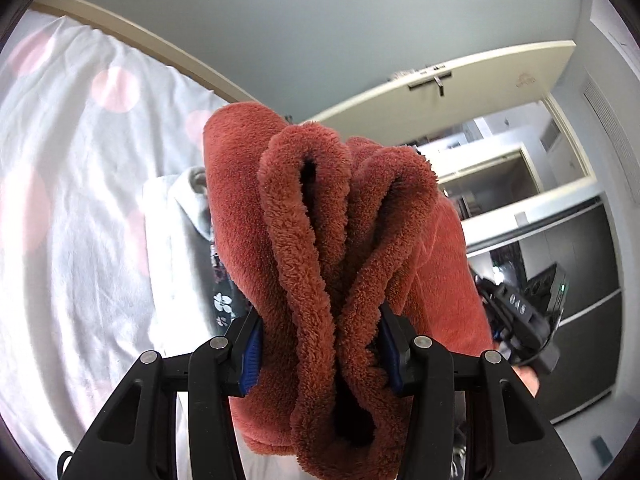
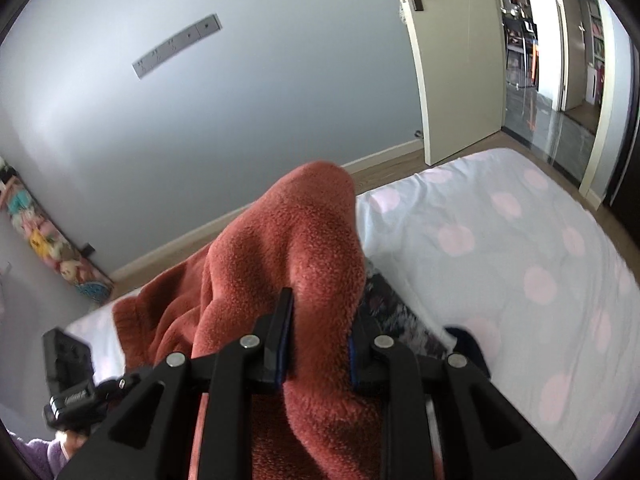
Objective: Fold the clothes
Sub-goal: 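Lift the folded trousers with both grippers and carry them toward the floral garment, then lower the folded trousers onto the stack and open both grippers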
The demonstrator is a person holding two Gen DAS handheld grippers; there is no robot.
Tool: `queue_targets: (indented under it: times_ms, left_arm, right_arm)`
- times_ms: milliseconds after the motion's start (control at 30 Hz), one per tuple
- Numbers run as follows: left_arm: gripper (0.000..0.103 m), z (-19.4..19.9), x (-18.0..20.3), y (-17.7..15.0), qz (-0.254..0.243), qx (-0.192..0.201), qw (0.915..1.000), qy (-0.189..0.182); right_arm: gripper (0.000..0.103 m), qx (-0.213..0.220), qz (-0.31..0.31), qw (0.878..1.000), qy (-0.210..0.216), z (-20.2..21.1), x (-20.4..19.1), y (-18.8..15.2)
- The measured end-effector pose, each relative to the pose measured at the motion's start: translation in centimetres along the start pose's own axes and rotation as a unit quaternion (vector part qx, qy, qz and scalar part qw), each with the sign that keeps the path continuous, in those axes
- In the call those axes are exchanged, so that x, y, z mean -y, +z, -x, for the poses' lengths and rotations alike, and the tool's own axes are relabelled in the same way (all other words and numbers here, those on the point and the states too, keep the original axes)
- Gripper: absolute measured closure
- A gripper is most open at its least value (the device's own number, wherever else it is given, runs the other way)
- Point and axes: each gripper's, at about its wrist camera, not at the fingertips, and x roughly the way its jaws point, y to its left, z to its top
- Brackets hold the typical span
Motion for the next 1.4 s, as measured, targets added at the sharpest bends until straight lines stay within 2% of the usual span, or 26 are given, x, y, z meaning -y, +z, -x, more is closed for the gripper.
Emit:
queue_targets:
  times_ms: [200,300,400,533,700,867,1000,1033,1167,1300,1400]
  left_arm:
    - [0.054,-1.8,-0.7,-0.7,0.021,0.008,0.9989,0.040]
    - [0.054,-1.9,-0.3,-0.5,0.019,0.006,0.9981,0.059]
    - [0.054,-2.1,-0.1,-0.2,0.023,-0.001,0.9970,0.073]
    - [0.054,-2.4,0.3,0.0,0.023,-0.017,0.9955,0.091]
    - [0.054,-2.9,0.5,0.2,0.030,-0.023,0.9940,0.102]
    - [0.054,-3.3,1.2,0.3,0.028,-0.024,0.9937,0.106]
    - [0.052,-3.7,1.5,1.0,0.010,-0.044,0.9928,0.110]
    - [0.049,-3.8,1.5,1.3,0.008,-0.051,0.9925,0.110]
    - [0.048,-2.8,2.0,2.8,-0.002,-0.080,0.9911,0.106]
    - [0.048,0.3,4.1,4.5,-0.051,-0.044,0.9917,0.109]
    - [0.048,1.5,7.0,6.4,-0.113,-0.040,0.9888,0.089]
  right_arm:
    - [0.081,-0.022,0.016,0.999,-0.039,-4.3,0.0,0.5]
    - [0.075,-0.032,0.007,0.997,-0.072,-5.5,0.9,0.5]
    - [0.074,-0.033,-0.008,0.995,-0.089,-5.0,1.5,0.3]
    - [0.073,-0.024,-0.008,0.989,-0.143,-3.6,1.6,0.4]
    - [0.073,-0.012,-0.016,0.988,-0.153,0.0,1.5,-0.3]
    - [0.073,-0.034,-0.001,0.985,-0.168,1.5,1.7,-3.9]
    - [0.073,-0.048,-0.085,0.983,-0.158,2.4,5.3,-8.1]
    - [0.073,-0.046,-0.100,0.981,-0.160,2.6,6.0,-8.9]
    - [0.073,-0.050,-0.114,0.976,-0.177,2.9,7.0,-11.2]
    - [0.073,-0.060,-0.121,0.974,-0.180,2.9,6.7,-11.9]
    - [0.074,-0.054,-0.118,0.975,-0.180,3.2,6.2,-12.1]
